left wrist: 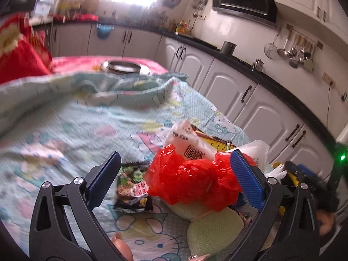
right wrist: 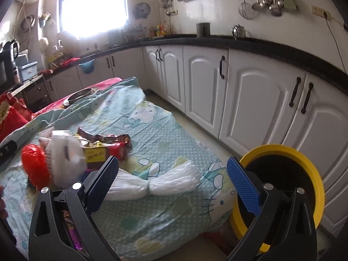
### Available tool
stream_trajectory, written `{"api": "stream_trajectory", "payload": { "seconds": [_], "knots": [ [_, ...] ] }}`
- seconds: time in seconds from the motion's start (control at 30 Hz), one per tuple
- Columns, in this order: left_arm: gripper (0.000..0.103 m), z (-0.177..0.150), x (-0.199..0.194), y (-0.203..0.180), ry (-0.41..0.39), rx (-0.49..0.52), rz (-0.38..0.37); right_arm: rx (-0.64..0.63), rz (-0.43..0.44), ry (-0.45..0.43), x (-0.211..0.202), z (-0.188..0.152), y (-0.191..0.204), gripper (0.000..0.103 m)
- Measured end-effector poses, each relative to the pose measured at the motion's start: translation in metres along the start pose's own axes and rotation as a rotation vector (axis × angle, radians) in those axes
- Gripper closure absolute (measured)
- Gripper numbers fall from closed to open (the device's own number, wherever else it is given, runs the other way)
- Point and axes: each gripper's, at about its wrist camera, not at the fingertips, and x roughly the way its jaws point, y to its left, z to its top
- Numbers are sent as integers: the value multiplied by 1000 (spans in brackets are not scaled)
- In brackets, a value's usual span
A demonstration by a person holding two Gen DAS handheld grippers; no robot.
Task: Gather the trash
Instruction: 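Grasp the red plastic bag with the left gripper while the right gripper grasps the white plastic bag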
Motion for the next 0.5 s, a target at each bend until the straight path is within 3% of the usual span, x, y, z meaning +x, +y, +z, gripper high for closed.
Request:
{"api": "stream_trajectory", "payload": {
  "seconds": [0.2, 0.37, 0.5],
  "knots": [
    [14, -3, 18, 12, 73, -81, -65, 72, 26, 91, 26, -4, -17, 25],
    [49, -9, 15, 7, 104, -63, -105, 120, 79, 156, 39, -13, -24, 47],
    [69, -9, 7, 2, 100, -24, -106, 130, 112, 168, 38, -17, -26, 65]
  ]
}}
